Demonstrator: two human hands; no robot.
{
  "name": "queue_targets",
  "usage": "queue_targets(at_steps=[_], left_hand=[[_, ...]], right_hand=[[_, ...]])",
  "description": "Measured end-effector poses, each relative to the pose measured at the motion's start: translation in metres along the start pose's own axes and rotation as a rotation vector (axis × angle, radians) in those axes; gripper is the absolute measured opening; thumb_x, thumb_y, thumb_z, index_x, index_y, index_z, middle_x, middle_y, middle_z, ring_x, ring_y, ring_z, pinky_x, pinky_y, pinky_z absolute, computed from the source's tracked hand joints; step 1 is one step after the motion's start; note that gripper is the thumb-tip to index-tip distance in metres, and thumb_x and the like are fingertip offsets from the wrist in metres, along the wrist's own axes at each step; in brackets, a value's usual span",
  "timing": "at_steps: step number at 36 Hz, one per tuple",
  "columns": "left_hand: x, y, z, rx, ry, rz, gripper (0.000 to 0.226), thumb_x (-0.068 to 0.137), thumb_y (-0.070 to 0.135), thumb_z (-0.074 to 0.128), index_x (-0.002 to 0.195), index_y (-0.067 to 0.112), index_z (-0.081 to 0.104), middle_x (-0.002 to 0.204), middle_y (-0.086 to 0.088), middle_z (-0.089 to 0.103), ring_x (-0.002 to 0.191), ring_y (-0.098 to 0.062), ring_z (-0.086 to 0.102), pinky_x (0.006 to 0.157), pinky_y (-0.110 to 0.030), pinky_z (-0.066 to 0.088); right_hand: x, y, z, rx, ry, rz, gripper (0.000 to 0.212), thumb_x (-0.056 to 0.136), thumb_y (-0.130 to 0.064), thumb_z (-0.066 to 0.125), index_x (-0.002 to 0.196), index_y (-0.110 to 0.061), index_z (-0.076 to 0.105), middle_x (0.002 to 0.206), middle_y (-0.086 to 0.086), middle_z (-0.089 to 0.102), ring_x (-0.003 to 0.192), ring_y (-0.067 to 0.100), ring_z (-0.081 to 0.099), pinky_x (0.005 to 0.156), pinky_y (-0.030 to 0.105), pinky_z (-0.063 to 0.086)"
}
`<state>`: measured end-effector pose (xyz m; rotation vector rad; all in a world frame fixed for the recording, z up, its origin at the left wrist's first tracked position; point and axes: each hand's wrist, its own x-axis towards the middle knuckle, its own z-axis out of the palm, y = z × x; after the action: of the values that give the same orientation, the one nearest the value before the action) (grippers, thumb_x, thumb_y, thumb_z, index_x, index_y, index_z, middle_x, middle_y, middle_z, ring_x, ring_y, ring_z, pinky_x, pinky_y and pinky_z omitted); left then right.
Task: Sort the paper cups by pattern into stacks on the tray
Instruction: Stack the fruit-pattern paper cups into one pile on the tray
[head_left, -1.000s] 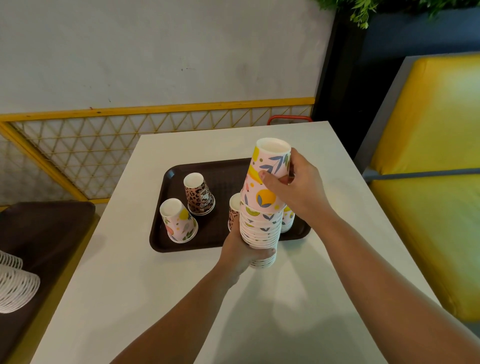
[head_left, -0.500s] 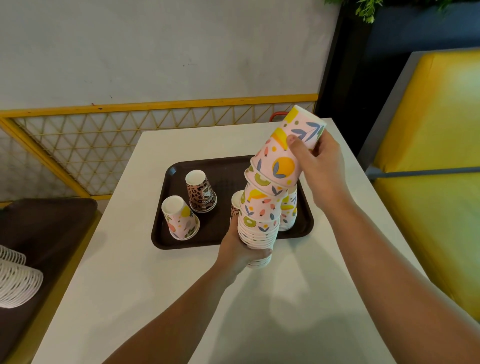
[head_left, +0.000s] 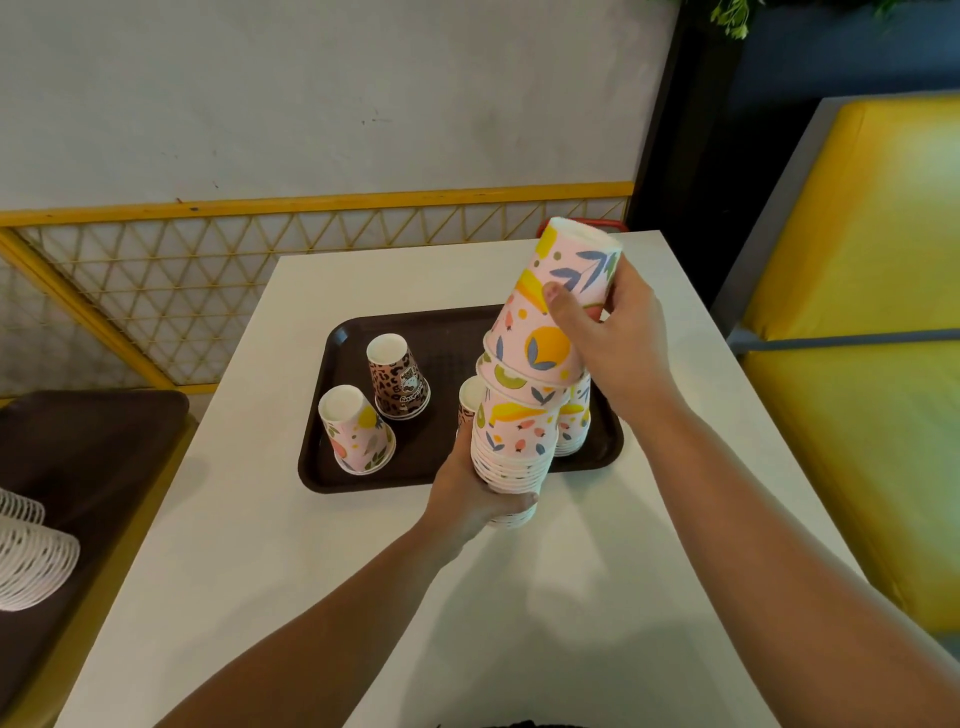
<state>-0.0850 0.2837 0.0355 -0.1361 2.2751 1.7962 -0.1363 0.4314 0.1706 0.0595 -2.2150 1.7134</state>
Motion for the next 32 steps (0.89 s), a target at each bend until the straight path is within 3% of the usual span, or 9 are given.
queue_targets(at_steps=[6, 11, 14, 18, 20, 24, 28, 32], left_hand=[[0.001, -0.006, 0.0, -0.037, 0.037, 0.002, 0.103, 0.052, 0.009, 0.091, 0.138, 0.032, 0.039, 0.123, 0.015, 0.061, 0.118, -0.012, 0.057, 0.098, -0.037, 0.051], [0.003, -0.012, -0.002, -0.052, 0.043, -0.013, 0.082, 0.058, 0.001, 0.089, 0.113, 0.043, 0.045, 0.118, 0.013, 0.061, 0.114, -0.012, 0.057, 0.093, -0.034, 0.051], [0.003, -0.01, -0.004, -0.073, 0.051, -0.004, 0.084, 0.059, -0.001, 0.088, 0.118, 0.04, 0.043, 0.116, 0.016, 0.06, 0.11, -0.008, 0.057, 0.087, -0.026, 0.05], [0.004, -0.008, -0.005, -0.089, 0.07, 0.004, 0.094, 0.051, 0.01, 0.093, 0.127, 0.034, 0.043, 0.122, 0.007, 0.062, 0.117, -0.017, 0.057, 0.096, -0.038, 0.051], [0.004, -0.007, -0.005, -0.098, 0.07, 0.002, 0.098, 0.043, 0.022, 0.092, 0.127, 0.037, 0.044, 0.124, 0.007, 0.062, 0.118, -0.018, 0.058, 0.097, -0.041, 0.052], [0.004, -0.005, -0.005, -0.11, 0.058, 0.006, 0.096, 0.047, 0.017, 0.088, 0.128, 0.036, 0.043, 0.125, 0.005, 0.062, 0.118, -0.018, 0.057, 0.1, -0.048, 0.05], [0.003, -0.003, -0.004, -0.113, 0.032, 0.014, 0.104, 0.041, 0.027, 0.089, 0.133, 0.034, 0.042, 0.127, 0.005, 0.061, 0.12, -0.018, 0.057, 0.1, -0.048, 0.05], [0.003, -0.001, -0.003, -0.11, 0.024, 0.017, 0.101, 0.04, 0.03, 0.089, 0.13, 0.036, 0.044, 0.125, 0.006, 0.063, 0.117, -0.016, 0.059, 0.099, -0.048, 0.051]], right_hand=[[0.016, -0.003, -0.008, 0.186, 0.156, 0.082, 0.021, 0.08, -0.036, 0.063, 0.096, -0.023, 0.058, 0.101, 0.001, 0.069, 0.088, 0.014, 0.068, 0.078, 0.04, 0.057], [0.029, 0.008, -0.013, 0.151, 0.326, 0.081, 0.025, 0.085, -0.031, 0.063, 0.105, -0.019, 0.055, 0.103, -0.004, 0.066, 0.089, 0.009, 0.066, 0.076, 0.029, 0.057], [0.029, 0.022, -0.013, 0.025, 0.355, 0.033, 0.037, 0.084, -0.029, 0.065, 0.114, -0.012, 0.053, 0.106, -0.003, 0.063, 0.088, 0.005, 0.063, 0.067, 0.01, 0.051], [0.022, 0.043, -0.007, -0.129, 0.295, -0.007, 0.048, 0.081, -0.027, 0.068, 0.122, -0.011, 0.05, 0.111, -0.003, 0.06, 0.092, 0.005, 0.058, 0.063, -0.001, 0.042], [0.018, 0.055, -0.003, -0.187, 0.255, -0.019, 0.051, 0.079, -0.028, 0.069, 0.124, -0.012, 0.05, 0.115, -0.001, 0.06, 0.098, 0.008, 0.057, 0.066, -0.001, 0.041], [0.012, 0.077, 0.0, -0.244, 0.183, 0.008, 0.055, 0.077, -0.029, 0.071, 0.124, -0.011, 0.049, 0.115, 0.003, 0.06, 0.1, 0.013, 0.058, 0.07, 0.004, 0.039], [0.007, 0.09, 0.002, -0.287, 0.091, 0.063, 0.06, 0.073, -0.035, 0.074, 0.124, -0.013, 0.05, 0.116, 0.002, 0.06, 0.102, 0.015, 0.058, 0.074, 0.017, 0.041], [0.0, 0.081, 0.0, -0.298, 0.099, 0.006, 0.064, 0.076, -0.038, 0.072, 0.13, -0.015, 0.045, 0.127, 0.001, 0.05, 0.113, 0.009, 0.048, 0.08, 0.013, 0.035]])
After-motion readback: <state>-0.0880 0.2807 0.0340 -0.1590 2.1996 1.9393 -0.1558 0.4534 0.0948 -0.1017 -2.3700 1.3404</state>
